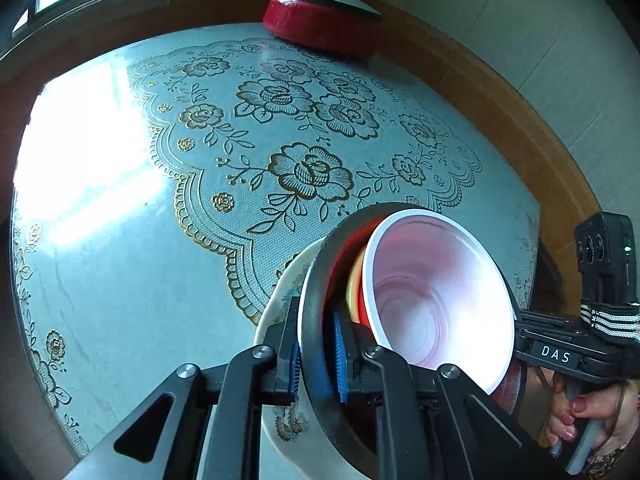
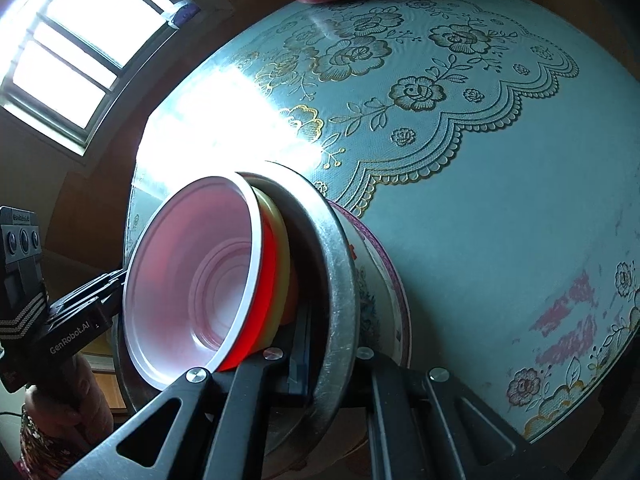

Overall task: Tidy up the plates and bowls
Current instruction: 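Carry the nested bowl stack with both tools onto the red-print plate stack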

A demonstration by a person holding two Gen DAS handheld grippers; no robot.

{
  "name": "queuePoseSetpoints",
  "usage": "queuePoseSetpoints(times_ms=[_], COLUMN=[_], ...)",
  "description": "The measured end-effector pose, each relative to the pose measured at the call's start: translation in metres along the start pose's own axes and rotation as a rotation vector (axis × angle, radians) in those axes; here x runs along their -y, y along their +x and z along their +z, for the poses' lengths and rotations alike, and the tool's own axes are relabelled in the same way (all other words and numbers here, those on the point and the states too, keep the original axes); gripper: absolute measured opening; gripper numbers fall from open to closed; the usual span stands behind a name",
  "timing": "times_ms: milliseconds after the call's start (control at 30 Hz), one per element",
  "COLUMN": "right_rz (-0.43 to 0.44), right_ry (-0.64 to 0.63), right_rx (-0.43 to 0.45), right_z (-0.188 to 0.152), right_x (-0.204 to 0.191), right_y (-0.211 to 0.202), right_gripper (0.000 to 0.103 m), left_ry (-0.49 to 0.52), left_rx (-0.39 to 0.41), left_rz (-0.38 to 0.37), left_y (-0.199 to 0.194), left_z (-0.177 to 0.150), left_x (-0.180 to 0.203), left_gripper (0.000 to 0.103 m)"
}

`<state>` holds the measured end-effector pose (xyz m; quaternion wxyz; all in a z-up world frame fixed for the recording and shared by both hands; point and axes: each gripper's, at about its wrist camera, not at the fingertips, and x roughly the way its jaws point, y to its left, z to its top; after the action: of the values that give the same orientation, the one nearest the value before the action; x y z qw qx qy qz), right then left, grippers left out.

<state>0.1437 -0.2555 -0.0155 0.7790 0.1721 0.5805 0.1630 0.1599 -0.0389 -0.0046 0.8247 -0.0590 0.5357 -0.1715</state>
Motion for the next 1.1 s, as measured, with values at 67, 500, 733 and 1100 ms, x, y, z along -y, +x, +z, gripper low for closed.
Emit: queuePoseSetpoints(times_ms=[67,500,733,1100], right_rz=[0.004,-0.046,-0.04,0.002], right_ry=[-0.001,-0.063,-0.073,-0.092], right_rx=[-0.005,-0.047,-0.028,-0.026], right_z=[0.001,0.009,0.013,0.006], right_x=[0.0,-0.007,-0.002,0.004], right_y=[0.001,-0.001,-0.016,-0.021], right_gripper=[0.006,0.006,0.02,0.017], left_ry=[0.001,-0.027,-0.029,-0.084], left_rx=[0.002,-0.007,-0.009,-0.007], left_rz=[0.01,0.025,0.037,0.061], left_y=[-0.001,0.002,0.002,-0.006], left_z=[-0.002,-0.01,-0.012,-0.017], left_x=[0.0,0.002,0.003,0.001], left_gripper=[0.012,0.015,0.015,0.016])
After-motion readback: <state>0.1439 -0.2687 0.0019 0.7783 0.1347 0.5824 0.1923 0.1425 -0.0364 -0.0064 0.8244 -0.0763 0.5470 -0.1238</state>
